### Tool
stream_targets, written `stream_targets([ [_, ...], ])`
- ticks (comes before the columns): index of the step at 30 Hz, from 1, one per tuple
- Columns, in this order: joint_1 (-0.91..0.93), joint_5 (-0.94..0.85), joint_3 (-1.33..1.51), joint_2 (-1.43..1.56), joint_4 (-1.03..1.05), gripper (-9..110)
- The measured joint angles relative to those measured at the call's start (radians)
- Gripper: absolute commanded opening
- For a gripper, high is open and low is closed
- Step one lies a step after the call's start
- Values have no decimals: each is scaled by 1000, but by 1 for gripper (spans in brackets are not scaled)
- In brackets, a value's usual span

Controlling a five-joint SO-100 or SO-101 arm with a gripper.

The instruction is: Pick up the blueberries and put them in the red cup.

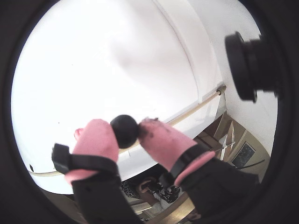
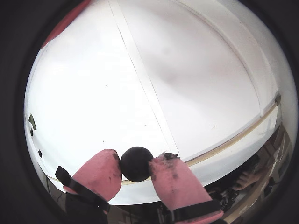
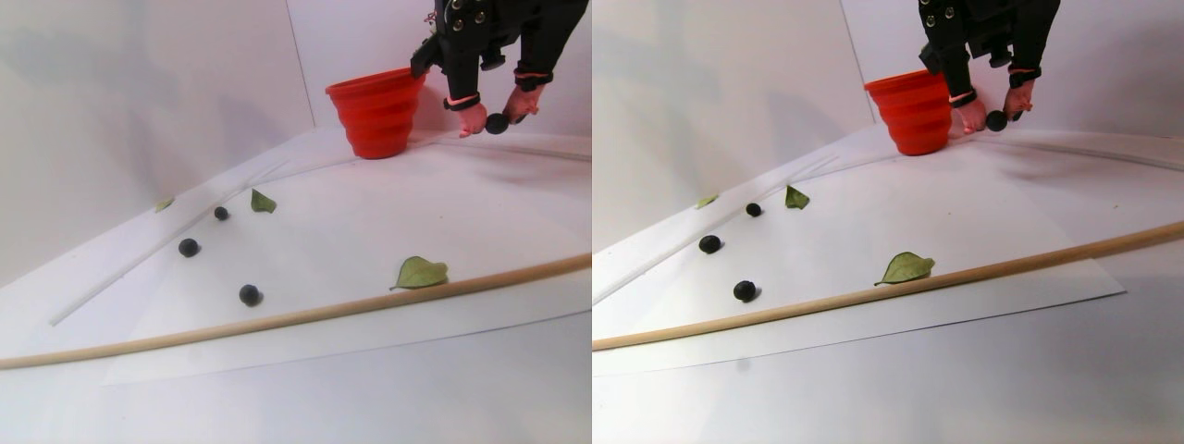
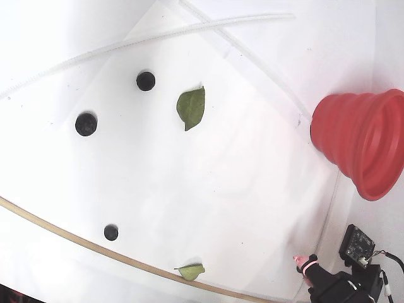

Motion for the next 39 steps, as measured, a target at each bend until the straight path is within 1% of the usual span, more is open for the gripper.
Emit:
stream_targets([
  [22,-71,-12,2,176,51,11],
  [39,-138,-15,-37,224,51,11],
])
